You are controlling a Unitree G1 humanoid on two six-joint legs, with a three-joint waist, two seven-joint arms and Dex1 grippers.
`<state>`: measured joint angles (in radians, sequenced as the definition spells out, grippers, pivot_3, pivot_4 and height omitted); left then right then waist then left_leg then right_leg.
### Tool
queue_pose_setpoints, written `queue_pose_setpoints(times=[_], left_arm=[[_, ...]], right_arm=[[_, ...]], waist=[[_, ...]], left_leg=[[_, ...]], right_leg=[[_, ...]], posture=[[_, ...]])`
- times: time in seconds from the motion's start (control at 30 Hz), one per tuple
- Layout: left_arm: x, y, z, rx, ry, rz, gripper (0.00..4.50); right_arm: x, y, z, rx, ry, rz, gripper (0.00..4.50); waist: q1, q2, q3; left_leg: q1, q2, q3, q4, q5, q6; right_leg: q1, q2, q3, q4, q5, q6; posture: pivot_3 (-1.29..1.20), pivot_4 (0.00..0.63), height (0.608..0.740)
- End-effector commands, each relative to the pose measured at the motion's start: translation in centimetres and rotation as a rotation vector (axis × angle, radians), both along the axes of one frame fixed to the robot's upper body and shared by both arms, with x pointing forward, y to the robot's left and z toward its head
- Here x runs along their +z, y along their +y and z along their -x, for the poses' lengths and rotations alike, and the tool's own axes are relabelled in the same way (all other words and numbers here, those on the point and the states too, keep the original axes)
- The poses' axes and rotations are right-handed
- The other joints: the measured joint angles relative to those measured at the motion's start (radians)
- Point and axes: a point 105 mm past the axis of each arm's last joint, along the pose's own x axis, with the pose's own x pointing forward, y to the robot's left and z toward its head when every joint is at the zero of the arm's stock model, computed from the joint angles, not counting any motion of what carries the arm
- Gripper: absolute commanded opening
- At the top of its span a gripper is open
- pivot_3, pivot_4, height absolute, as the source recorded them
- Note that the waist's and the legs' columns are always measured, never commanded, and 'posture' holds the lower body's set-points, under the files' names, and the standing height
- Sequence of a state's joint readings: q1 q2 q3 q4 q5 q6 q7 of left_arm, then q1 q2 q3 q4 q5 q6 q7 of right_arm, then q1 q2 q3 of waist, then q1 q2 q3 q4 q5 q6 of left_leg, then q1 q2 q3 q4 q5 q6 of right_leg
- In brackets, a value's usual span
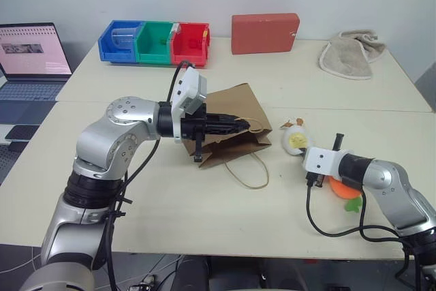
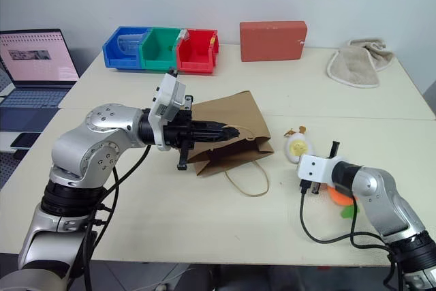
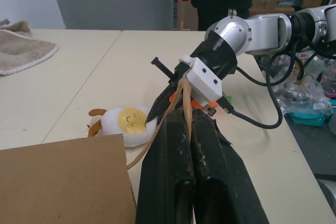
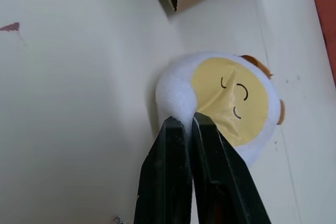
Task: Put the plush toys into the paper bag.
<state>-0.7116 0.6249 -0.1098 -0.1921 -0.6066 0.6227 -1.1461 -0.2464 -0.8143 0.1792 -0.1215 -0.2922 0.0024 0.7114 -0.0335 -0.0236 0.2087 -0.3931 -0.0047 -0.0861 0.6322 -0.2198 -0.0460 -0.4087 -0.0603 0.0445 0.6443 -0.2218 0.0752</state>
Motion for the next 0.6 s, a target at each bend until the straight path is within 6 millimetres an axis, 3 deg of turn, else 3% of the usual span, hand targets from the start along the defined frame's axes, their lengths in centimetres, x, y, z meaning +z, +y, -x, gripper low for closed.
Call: queue_pose_setpoints(times=[0.03,0.27,0.33,0.43,0.6], left_arm=[[1.5,0.3,0.1,0.0,-0.056,0.017,0.0],[1.7,0.2,0.0,-0.001,-0.059,0.025,0.0],[1.8,0.2,-0.1,-0.003,-0.061,0.027,0.0],[1.9,0.0,-0.2,-0.011,-0.062,0.03,0.0],[2.3,-0.1,-0.2,-0.017,-0.064,0.039,0.0]], right_arm=[[2.4,1.3,1.5,0.191,-0.006,0.014,0.02],[5.4,3.3,7.9,0.522,0.241,0.063,0.02],[6.1,4.2,8.9,0.582,0.257,0.054,0.02],[7.0,6.6,8.5,0.641,0.174,-0.006,0.02],[5.9,9.0,5.8,0.615,0.06,-0.013,0.02]], waist=[[0.001,0.0,0.0],[0.001,0.0,0.0],[0.001,0.0,0.001],[-0.003,0.0,0.001],[0.001,-0.001,0.0]], left_leg=[[0.0,0.0,0.0,0.0,0.0,0.0],[-0.001,0.0,-0.001,-0.001,0.0,0.0],[0.0,0.0,-0.001,0.0,0.0,0.0],[0.001,0.001,-0.001,0.0,0.0,0.0],[0.001,0.001,-0.001,0.002,0.0,0.0]], right_leg=[[0.0,0.0,0.0,0.0,0.0,0.0],[0.0,0.0,-0.001,0.0,0.0,0.0],[0.001,0.0,-0.001,0.0,0.0,0.0],[0.001,0.0,-0.001,0.0,0.0,0.0],[0.002,0.001,-0.001,0.001,0.0,0.0]], posture=[[0.0,0.15,0.74],[0.0,0.15,0.74],[0.0,0.15,0.74],[0.0,0.15,0.74],[0.0,0.15,0.74]])
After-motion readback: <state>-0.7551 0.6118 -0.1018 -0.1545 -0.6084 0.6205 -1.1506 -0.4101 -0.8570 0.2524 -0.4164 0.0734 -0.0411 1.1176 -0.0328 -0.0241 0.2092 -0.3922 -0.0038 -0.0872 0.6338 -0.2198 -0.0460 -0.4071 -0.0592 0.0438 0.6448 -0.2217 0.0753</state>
